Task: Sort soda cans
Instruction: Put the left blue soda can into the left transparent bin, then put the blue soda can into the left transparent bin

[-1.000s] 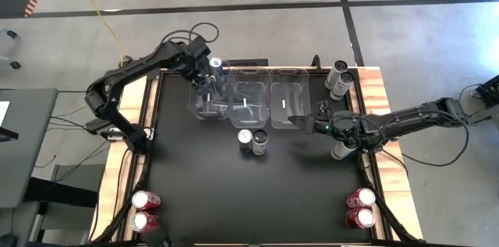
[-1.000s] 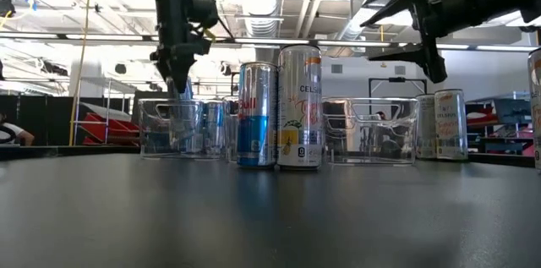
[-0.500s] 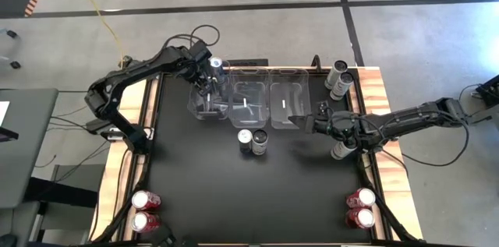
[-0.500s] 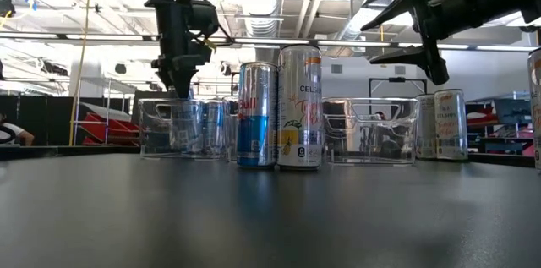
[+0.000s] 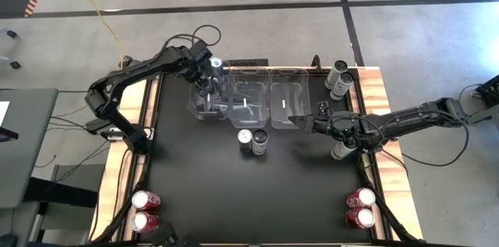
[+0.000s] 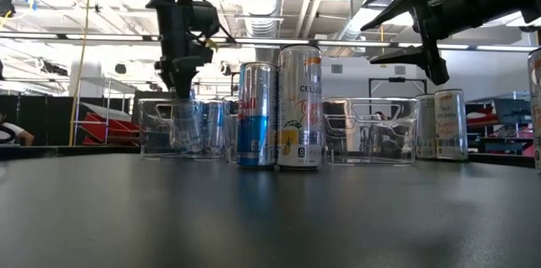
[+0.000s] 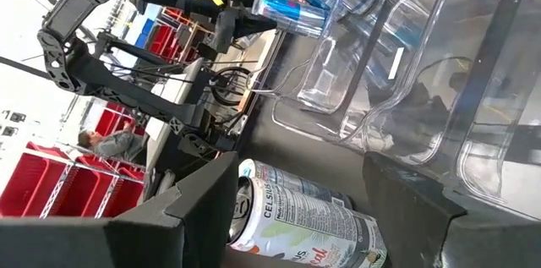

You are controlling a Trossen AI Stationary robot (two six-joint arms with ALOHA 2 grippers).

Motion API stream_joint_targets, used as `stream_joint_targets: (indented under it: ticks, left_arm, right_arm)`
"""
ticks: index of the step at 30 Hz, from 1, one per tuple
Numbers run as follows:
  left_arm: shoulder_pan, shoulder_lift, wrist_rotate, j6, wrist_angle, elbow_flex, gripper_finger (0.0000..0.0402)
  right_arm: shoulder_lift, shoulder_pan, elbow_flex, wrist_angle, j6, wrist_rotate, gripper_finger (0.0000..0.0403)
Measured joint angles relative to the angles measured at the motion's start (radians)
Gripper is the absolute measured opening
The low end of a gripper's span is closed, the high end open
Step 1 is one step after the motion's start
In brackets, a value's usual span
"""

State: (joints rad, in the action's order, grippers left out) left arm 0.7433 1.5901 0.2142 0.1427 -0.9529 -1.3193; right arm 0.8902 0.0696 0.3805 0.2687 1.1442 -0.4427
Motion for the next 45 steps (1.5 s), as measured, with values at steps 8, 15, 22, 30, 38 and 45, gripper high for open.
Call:
stream_joint_targets:
  ticks: [8,15,22,30,38,45]
  left_arm:
    - [-0.001,0.062,0.006,0.005,-0.01,-0.006,0.0252]
    - [0.0,0.073,0.004,0.048,-0.036,-0.047,0.0254]
    - [0.001,0.07,0.025,0.086,-0.025,-0.075,0.0287]
    - [0.018,0.07,0.038,0.099,-0.063,-0.075,0.03]
    - [0.028,0.054,0.033,0.101,-0.111,-0.075,0.0301]
    - [0.028,-0.015,0.031,0.116,-0.088,-0.075,0.0301]
  right_arm:
    - [0.0,0.009,0.0,0.002,0.011,0.0,0.027]
    - [0.0,0.023,0.0,-0.003,0.026,0.0,0.027]
    - [0.0,0.006,0.0,-0.004,0.027,-0.002,0.027]
    - [0.0,0.006,0.0,-0.005,0.027,-0.004,0.027]
    - [0.0,0.001,0.0,-0.006,0.035,-0.004,0.027]
    - [0.0,-0.029,0.0,0.01,0.037,-0.005,0.027]
